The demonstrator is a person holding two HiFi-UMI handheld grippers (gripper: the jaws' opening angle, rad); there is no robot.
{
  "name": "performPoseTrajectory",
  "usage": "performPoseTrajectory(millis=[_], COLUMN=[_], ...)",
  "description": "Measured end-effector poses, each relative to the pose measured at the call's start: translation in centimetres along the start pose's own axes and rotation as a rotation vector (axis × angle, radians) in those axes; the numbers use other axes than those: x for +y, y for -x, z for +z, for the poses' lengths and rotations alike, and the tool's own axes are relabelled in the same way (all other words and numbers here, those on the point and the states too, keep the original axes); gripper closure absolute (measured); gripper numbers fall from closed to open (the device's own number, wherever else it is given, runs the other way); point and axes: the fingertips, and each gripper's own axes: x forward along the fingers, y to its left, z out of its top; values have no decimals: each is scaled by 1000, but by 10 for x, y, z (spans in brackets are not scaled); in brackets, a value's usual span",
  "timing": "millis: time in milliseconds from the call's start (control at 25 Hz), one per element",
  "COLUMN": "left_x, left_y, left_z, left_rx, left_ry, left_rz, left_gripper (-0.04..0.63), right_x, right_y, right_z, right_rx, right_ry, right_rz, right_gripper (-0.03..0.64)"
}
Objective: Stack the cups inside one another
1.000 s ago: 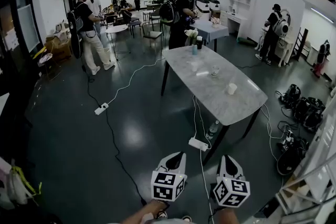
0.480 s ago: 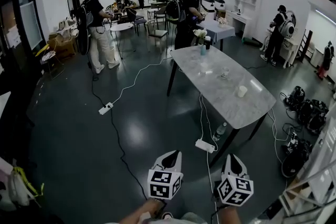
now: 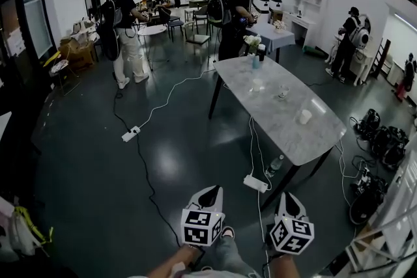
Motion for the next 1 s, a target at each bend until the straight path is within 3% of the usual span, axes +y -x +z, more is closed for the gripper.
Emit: performPoseTrajectory(millis=[440,1000], left_x=[31,49], left_y=[-85,-194], left_z=[32,58], left_rx=[-12,32], left_ry=[-2,-3], left_rz=[26,15], left_gripper=[600,600], right_x=[-12,-44], right_y=[-99,-205], right_z=[36,50], right_rx=[-13,58], right_ry=[33,20], right_rz=[33,38], right_gripper=[609,609])
